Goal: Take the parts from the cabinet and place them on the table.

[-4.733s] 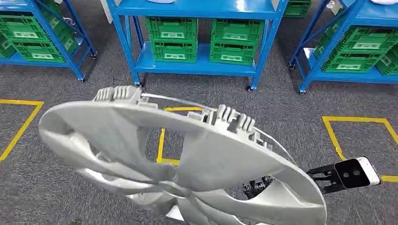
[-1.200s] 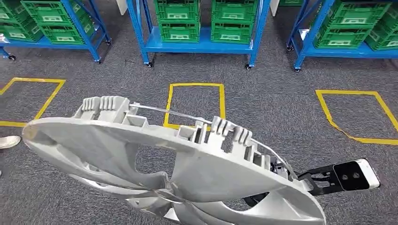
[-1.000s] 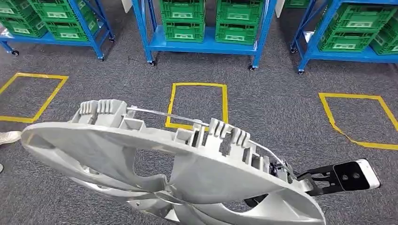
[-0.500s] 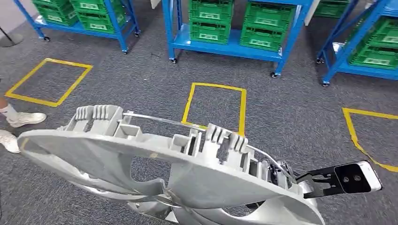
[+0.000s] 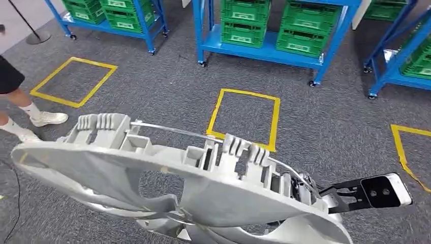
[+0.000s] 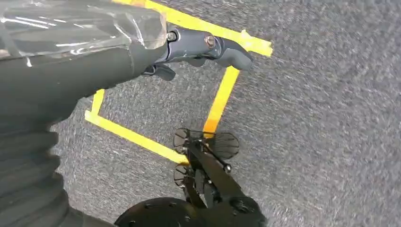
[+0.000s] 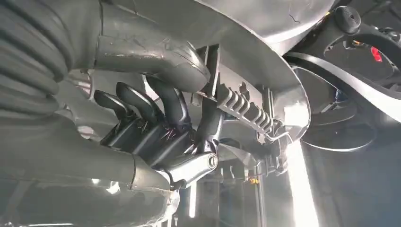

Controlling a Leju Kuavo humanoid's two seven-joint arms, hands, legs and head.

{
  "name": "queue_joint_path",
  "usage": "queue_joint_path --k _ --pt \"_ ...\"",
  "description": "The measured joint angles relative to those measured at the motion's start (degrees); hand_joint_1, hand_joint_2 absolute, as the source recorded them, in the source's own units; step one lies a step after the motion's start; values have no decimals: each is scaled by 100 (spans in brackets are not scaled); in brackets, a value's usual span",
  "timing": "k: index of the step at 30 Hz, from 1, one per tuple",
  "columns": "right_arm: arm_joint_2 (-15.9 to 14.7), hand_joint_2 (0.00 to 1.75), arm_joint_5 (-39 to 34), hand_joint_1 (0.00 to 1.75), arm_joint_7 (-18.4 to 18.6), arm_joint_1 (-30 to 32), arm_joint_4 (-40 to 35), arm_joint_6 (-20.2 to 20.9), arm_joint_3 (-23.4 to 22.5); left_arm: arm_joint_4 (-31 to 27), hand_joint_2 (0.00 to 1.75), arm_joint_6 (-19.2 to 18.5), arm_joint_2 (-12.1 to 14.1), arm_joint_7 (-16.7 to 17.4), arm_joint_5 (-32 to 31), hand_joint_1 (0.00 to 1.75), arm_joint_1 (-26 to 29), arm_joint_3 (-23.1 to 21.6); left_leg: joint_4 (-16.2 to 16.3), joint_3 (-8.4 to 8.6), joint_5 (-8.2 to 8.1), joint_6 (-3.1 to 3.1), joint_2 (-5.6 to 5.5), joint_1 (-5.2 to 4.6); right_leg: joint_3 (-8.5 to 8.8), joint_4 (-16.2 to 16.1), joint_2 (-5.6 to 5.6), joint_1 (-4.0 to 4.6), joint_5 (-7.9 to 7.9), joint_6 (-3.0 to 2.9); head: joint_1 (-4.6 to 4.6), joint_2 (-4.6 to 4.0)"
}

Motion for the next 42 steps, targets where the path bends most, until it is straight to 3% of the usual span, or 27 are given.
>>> queue_joint_path --k 1,2,6,7,8,10,11,12,13,15,16,17,21,23,24,26,27,28,30,31,32,36,37,38,39,41,42 --pt "4 175 2 173 -4 -1 0 0 2 0 175 0 0 -4 -9 0 -6 0 -480 269 106 44 282 -28 21 -2 -47 15 -8 11 0 0" --pt "2 175 11 173 -15 2 -2 0 0 0 175 -4 2 -9 -26 0 -28 2 -552 288 43 71 330 -97 18 8 -87 73 -33 52 4 0" --pt "11 175 22 173 -81 -6 -2 11 11 -2 175 -9 -2 -26 -76 0 -28 63 -620 315 98 206 48 -97 83 -35 -285 66 -65 159 11 0" --pt "7 175 22 173 -87 -14 0 15 13 -2 175 -9 -11 -31 -98 0 -29 74 -662 347 133 231 -24 -61 30 81 10 39 -135 165 29 0" --pt "7 175 26 173 -96 -16 -2 26 15 -4 175 -9 -9 -35 -122 0 -40 87 -665 348 160 272 -67 -49 -90 366 225 25 -301 122 37 0" --pt "-11 175 26 173 -101 11 2 42 4 -7 175 -17 -13 -37 -133 0 -57 107 -663 323 178 298 -228 -60 -546 1323 380 23 -680 65 66 0" --pt "-11 175 28 173 -103 14 4 42 7 -7 175 -17 -18 -39 -138 0 -62 112 -661 313 180 302 -316 -67 -764 1739 400 23 -806 72 68 0" --pt "-11 175 28 173 -103 15 7 42 11 -7 175 -17 -22 -44 -157 0 -61 122 -659 314 181 302 -406 -69 -856 1873 404 21 -798 109 63 0" --pt "-15 175 28 173 -103 14 7 42 13 -7 175 -17 -22 -46 -168 0 -61 138 -655 319 182 301 -497 -68 -794 1680 409 18 -673 162 68 0" --pt "-15 175 33 173 -103 11 7 42 15 -7 175 -15 -26 -48 -177 0 -61 157 -635 335 179 292 -671 -64 -354 698 480 -1 -227 263 68 0" --pt "-15 175 35 173 -103 7 7 42 18 -7 175 -7 -33 -57 -190 0 -67 160 -611 324 171 279 -747 -61 -104 148 692 -21 -28 281 68 0" --pt "-15 175 39 173 -109 9 7 39 17 -7 175 2 -42 -66 -214 0 -76 168 -582 298 160 232 -817 -93 -79 61 836 18 4 180 63 0" --pt "-11 175 61 173 -133 -18 2 37 26 -15 175 33 -66 -92 -300 0 -82 254 -596 211 194 98 -1003 -52 -47 10 618 34 65 -12 66 0" --pt "4 175 81 173 -146 -32 0 37 28 -28 175 61 -77 -116 -330 0 -108 273 -274 57 -21 36 -413 -79 -27 -14 490 -1 68 -74 22 0" --pt "2 175 87 173 -155 -27 2 37 31 -28 175 68 -76 -116 -367 0 -136 278 150 -150 -255 1 -257 -48 -24 -14 419 9 62 -84 13 0" --pt "0 175 90 173 -166 -27 2 39 31 -28 175 83 -83 -127 -387 0 -192 282 1085 -622 -629 -47 -188 1 -31 -11 256 20 53 -94 13 0" --pt "0 175 92 173 -168 -26 2 42 31 -28 175 94 -87 -129 -420 0 -201 282 1300 -735 -649 -63 -178 17 -30 -11 178 20 49 -96 13 0" --pt "0 175 101 173 -170 -27 2 46 33 -28 175 114 -87 -129 -444 0 -201 286 1209 -697 -540 -72 -159 32 -26 -11 106 20 44 -96 13 0" --pt "2 175 109 173 -179 -30 2 55 33 -28 175 136 -83 -129 -481 0 -206 306 316 -233 -102 -64 -70 46 -11 -11 -19 19 30 -75 13 0" --pt "2 175 116 173 -179 -30 2 57 33 -28 175 138 -81 -129 -487 0 -209 315 -230 86 88 -48 105 37 9 -11 -72 20 14 -54 13 0" --pt "4 175 118 173 -179 -31 0 57 33 -28 175 140 -81 -129 -489 0 -234 319 -572 261 76 -11 437 -8 30 -7 -123 57 -6 -24 11 0" --pt "4 175 129 173 -181 -40 0 57 39 -28 175 138 -83 -142 -555 0 -246 337 -566 211 98 100 158 -65 91 -49 -367 61 -44 103 31 0" --pt "7 175 127 173 -186 -42 -4 57 39 -31 175 138 -83 -142 -561 0 -242 347 -647 318 164 170 63 4 74 -13 -319 45 -87 141 35 0" --pt "4 175 131 173 -184 -48 -2 57 46 -31 175 138 -87 -155 -573 0 -239 350 -671 328 175 187 -2 -4 27 154 7 28 -199 126 66 0" --pt "2 175 135 173 -186 -40 -15 46 46 -31 175 142 -85 -166 -601 0 -254 350 -668 322 198 223 -70 -5 -145 540 232 17 -387 81 69 0" --pt "2 175 171 173 -177 14 -39 18 39 -31 175 131 -87 -192 -654 0 -256 345 -665 305 200 236 -262 -17 -660 1569 394 20 -779 31 90 0" --pt "11 175 184 173 -173 32 -46 7 50 -28 175 127 -87 -195 -667 0 -246 345 -664 304 200 236 -356 -21 -835 1879 409 19 -841 50 87 0"
